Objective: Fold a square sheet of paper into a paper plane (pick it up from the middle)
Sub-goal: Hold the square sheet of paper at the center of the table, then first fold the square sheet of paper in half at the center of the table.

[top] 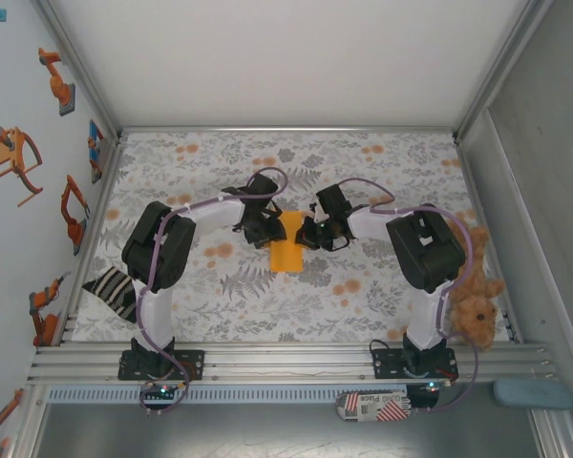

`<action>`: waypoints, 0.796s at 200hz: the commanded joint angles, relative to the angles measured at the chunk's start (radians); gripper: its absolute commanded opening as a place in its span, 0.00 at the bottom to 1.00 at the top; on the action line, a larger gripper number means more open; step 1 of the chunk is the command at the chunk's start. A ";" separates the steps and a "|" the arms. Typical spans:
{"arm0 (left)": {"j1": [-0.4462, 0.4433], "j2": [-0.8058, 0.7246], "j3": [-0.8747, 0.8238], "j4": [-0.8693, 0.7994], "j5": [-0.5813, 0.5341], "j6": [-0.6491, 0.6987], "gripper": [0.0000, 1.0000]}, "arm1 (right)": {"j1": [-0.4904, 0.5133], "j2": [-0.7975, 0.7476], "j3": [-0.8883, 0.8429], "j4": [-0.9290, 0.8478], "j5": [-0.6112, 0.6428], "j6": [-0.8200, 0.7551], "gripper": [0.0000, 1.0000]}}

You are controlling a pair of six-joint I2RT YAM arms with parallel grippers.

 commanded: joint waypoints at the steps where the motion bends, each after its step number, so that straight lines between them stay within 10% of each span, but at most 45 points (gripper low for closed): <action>1: 0.028 -0.020 -0.008 -0.110 -0.142 0.055 0.41 | 0.006 0.088 -0.037 -0.200 0.138 -0.072 0.04; 64: 0.082 -0.304 -0.113 0.102 0.005 0.050 0.40 | 0.006 0.112 -0.011 -0.205 0.146 -0.101 0.02; 159: -0.004 -0.129 -0.120 0.237 0.160 -0.071 0.12 | 0.008 0.154 -0.002 -0.217 0.147 -0.136 0.00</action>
